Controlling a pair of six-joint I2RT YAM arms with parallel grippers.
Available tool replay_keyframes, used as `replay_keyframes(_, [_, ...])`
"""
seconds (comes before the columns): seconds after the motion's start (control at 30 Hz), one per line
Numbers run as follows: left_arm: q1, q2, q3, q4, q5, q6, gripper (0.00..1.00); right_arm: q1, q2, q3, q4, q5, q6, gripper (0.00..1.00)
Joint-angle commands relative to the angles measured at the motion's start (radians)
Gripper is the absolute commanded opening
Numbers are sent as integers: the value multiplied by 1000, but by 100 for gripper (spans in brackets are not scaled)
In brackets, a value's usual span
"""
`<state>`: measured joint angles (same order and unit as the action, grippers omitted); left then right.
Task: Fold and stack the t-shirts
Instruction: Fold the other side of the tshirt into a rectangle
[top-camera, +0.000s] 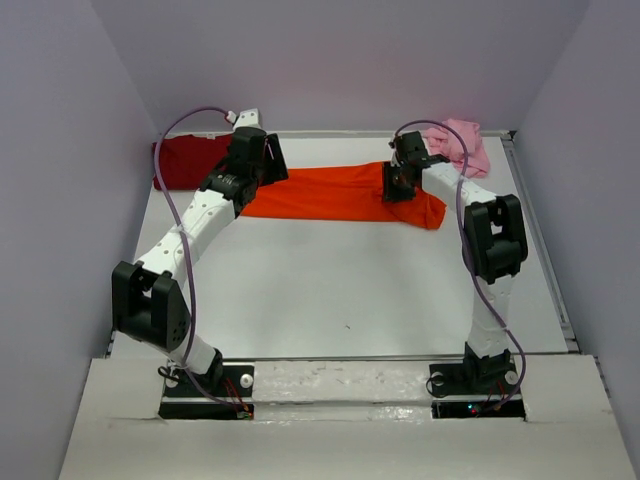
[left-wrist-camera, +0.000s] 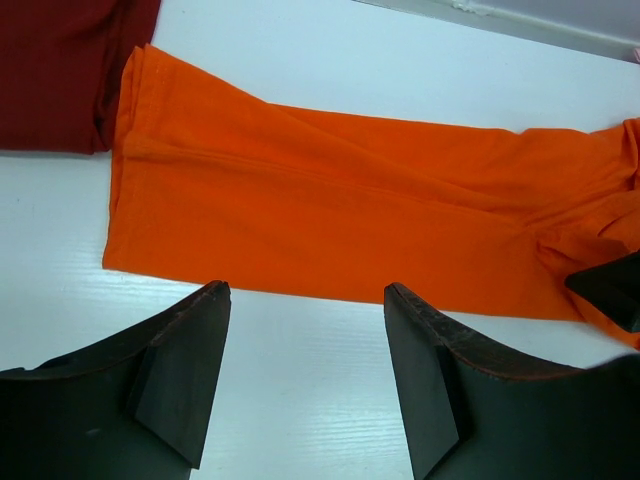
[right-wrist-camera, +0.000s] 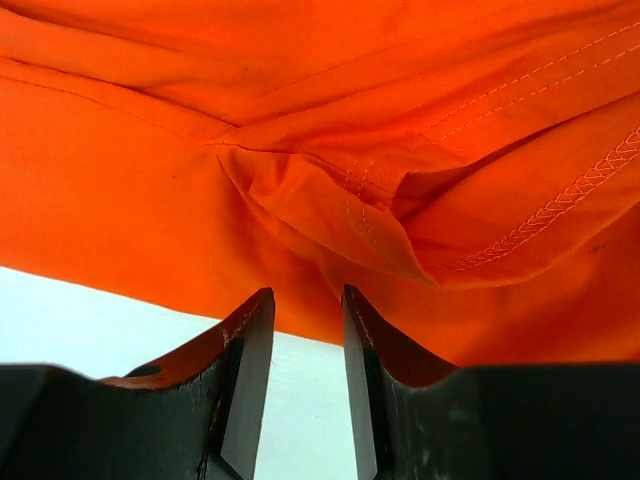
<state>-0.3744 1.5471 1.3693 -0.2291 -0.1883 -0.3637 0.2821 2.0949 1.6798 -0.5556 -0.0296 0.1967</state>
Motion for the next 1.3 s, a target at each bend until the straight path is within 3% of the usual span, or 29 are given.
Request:
replay_keyframes(0.0, [-3,-54,-1,39,-20,22,73,-4,-16,4,65,-43,26,40])
replay_keyframes(0.2, [-3,-44,-4,45,16,12,73,-4,-50,23,59,-32,6,49])
replay_keyframes(0.33, [-3,-42,-4,43,21,12,73,-4,-44,70,31,-3,-3,65])
replay_keyframes(0.77, [-3,-50,-6,45,21,16,73,-4,57,267,-55,163,-59,65])
replay_keyframes(1.27, [-1,-47,-4,42,20,17,73,-4,91,212,-53,172,-48,60])
